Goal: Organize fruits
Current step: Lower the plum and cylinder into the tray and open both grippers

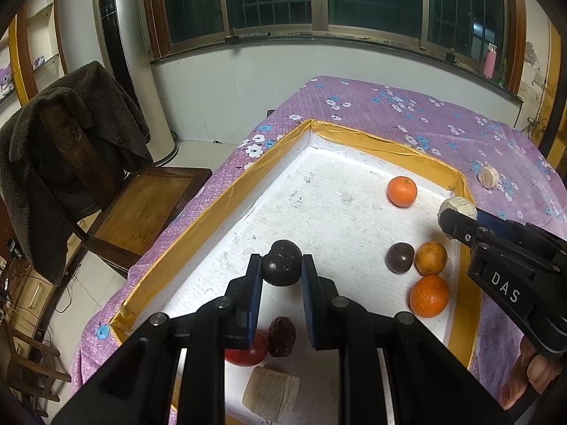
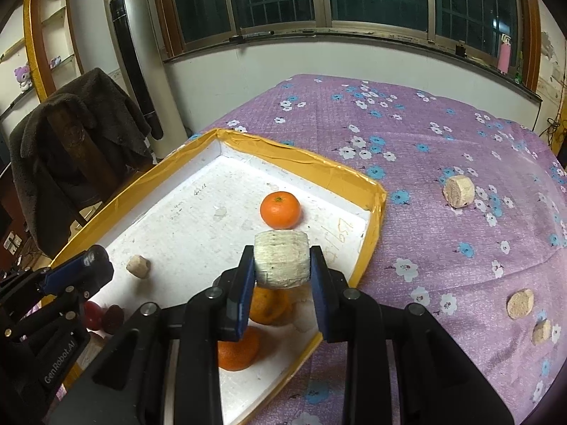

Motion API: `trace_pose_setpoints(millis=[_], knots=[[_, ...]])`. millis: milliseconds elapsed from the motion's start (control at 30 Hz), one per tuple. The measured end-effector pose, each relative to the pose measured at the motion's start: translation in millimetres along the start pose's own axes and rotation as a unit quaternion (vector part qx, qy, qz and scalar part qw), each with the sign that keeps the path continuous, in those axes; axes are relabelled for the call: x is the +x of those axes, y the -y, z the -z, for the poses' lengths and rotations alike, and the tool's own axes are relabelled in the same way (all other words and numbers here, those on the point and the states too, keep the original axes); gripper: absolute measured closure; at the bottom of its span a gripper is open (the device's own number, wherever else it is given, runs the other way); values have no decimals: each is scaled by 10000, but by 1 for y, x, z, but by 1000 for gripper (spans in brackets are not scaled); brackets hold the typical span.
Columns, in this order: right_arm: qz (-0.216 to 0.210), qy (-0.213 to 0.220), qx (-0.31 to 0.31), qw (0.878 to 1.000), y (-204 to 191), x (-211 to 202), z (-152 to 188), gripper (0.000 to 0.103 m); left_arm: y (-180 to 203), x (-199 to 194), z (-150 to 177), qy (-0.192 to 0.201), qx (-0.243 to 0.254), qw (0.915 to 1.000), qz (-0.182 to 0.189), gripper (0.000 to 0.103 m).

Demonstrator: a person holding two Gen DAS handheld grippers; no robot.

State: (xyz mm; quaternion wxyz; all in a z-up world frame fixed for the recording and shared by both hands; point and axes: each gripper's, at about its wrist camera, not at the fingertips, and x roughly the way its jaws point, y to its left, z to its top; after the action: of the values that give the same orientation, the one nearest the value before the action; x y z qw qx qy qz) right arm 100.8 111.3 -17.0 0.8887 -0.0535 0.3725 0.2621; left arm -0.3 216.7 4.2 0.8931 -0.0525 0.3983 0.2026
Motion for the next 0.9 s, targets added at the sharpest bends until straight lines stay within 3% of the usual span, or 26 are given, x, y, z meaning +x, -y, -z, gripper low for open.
trace_pose_setpoints(millis=[500,900], knots=[[-16,235,-152,9996,-12,-37,4,72,-3,-30,5,212,-41,9997,126,83],[-81,314,-95,9994,-15,-62,26,72,-8,-47,18,300,-44,9995,106,83]])
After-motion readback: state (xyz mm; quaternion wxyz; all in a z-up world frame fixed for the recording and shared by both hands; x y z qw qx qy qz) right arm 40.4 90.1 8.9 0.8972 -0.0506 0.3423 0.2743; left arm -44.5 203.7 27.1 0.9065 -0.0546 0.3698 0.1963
